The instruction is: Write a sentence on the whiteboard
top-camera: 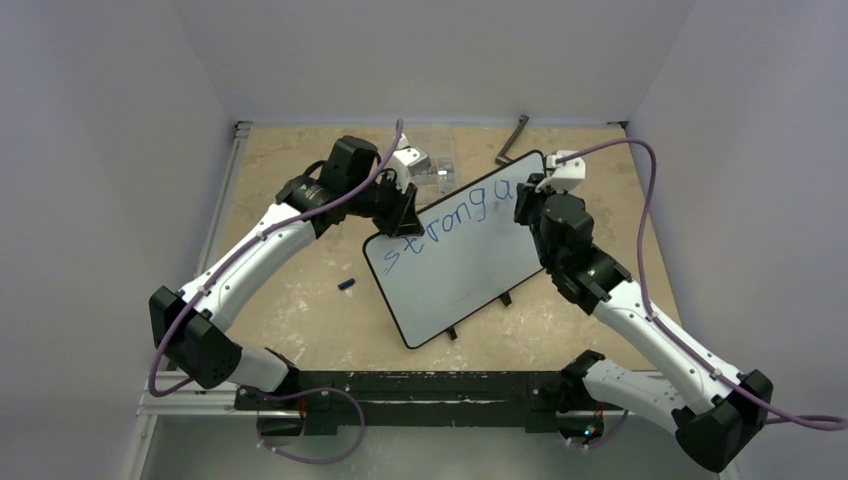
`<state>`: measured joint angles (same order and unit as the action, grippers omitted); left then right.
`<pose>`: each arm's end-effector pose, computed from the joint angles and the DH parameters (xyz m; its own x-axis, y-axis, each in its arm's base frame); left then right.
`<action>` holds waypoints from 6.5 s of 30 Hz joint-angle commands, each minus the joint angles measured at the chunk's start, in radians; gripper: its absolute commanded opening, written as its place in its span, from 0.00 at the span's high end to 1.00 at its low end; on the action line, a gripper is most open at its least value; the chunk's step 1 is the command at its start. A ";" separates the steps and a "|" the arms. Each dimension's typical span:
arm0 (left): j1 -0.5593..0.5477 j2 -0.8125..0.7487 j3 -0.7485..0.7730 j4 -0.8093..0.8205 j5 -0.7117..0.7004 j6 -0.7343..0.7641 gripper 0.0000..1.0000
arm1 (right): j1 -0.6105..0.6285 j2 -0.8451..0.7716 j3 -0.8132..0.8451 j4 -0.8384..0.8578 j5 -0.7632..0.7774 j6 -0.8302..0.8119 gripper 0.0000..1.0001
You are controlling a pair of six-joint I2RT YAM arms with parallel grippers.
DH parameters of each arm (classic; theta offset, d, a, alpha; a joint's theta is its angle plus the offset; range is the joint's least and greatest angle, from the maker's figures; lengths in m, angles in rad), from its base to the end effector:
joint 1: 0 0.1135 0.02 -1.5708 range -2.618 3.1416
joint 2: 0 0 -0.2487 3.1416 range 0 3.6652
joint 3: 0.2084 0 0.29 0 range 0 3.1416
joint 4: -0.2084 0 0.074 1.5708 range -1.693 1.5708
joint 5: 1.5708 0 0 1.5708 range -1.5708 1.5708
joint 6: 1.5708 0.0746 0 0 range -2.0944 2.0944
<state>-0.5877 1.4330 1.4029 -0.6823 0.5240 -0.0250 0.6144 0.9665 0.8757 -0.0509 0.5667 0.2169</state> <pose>0.2923 -0.2396 0.3207 -0.5637 0.3495 -0.7484 0.7813 0.5195 -0.3459 0.2701 0.1415 0.3328 -0.1239 0.1348 -0.9831 -0.0260 0.9899 0.1390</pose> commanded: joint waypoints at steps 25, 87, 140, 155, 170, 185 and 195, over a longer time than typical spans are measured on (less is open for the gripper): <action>-0.011 -0.006 -0.004 -0.022 -0.119 0.144 1.00 | -0.036 0.087 0.072 0.123 0.019 -0.027 1.00; -0.013 -0.009 -0.002 -0.022 -0.121 0.143 1.00 | -0.102 0.152 0.156 0.056 -0.069 0.006 1.00; -0.021 -0.003 -0.006 -0.022 -0.127 0.144 1.00 | -0.122 0.110 -0.006 0.045 -0.027 0.022 1.00; -0.021 -0.002 -0.004 -0.023 -0.124 0.143 1.00 | -0.129 0.102 0.055 0.079 -0.026 -0.008 1.00; -0.030 -0.028 -0.005 -0.030 -0.153 0.144 1.00 | -0.128 -0.056 0.067 -0.070 -0.087 0.056 1.00; -0.060 -0.014 0.015 -0.041 -0.151 0.105 1.00 | -0.127 -0.193 -0.050 -0.099 -0.605 0.107 1.00; -0.066 -0.045 0.009 -0.078 -0.204 0.059 1.00 | -0.115 -0.180 -0.112 -0.031 -0.804 0.139 1.00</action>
<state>-0.6487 1.4113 1.4273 -0.7227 0.4500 -0.0425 0.4900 0.7853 0.7784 -0.1432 -0.1322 0.3378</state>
